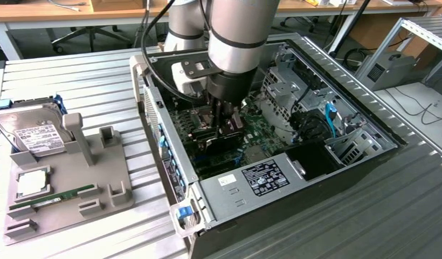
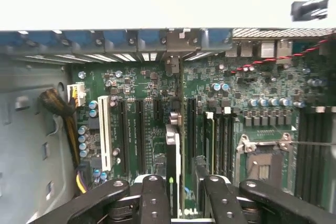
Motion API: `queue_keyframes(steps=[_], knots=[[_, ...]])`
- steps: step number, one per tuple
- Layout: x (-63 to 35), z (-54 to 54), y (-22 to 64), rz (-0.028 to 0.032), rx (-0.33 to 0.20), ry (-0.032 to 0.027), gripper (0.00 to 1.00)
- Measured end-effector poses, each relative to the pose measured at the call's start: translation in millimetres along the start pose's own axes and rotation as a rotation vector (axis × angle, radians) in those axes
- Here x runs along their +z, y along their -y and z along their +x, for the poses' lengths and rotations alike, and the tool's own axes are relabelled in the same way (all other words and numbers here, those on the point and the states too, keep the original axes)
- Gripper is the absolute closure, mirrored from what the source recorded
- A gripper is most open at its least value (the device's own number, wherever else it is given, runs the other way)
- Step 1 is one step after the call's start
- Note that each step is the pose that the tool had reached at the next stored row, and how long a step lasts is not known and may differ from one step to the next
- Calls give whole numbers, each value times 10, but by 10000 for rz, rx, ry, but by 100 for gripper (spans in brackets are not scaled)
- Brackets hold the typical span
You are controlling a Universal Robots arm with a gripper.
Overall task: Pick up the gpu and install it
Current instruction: 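Insert the gpu into the slot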
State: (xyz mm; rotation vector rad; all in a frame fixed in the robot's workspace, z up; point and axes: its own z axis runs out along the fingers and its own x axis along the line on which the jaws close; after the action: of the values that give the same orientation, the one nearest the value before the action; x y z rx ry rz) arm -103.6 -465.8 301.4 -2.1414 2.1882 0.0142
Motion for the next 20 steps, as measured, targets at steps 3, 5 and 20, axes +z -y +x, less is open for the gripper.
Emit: queue_keyframes(steps=[3, 5, 20], knots=[[-75, -9, 5, 2, 20, -10, 67], [-114, -15, 9, 4, 37, -25, 67], [-217, -25, 42, -89, 108, -105, 67]])
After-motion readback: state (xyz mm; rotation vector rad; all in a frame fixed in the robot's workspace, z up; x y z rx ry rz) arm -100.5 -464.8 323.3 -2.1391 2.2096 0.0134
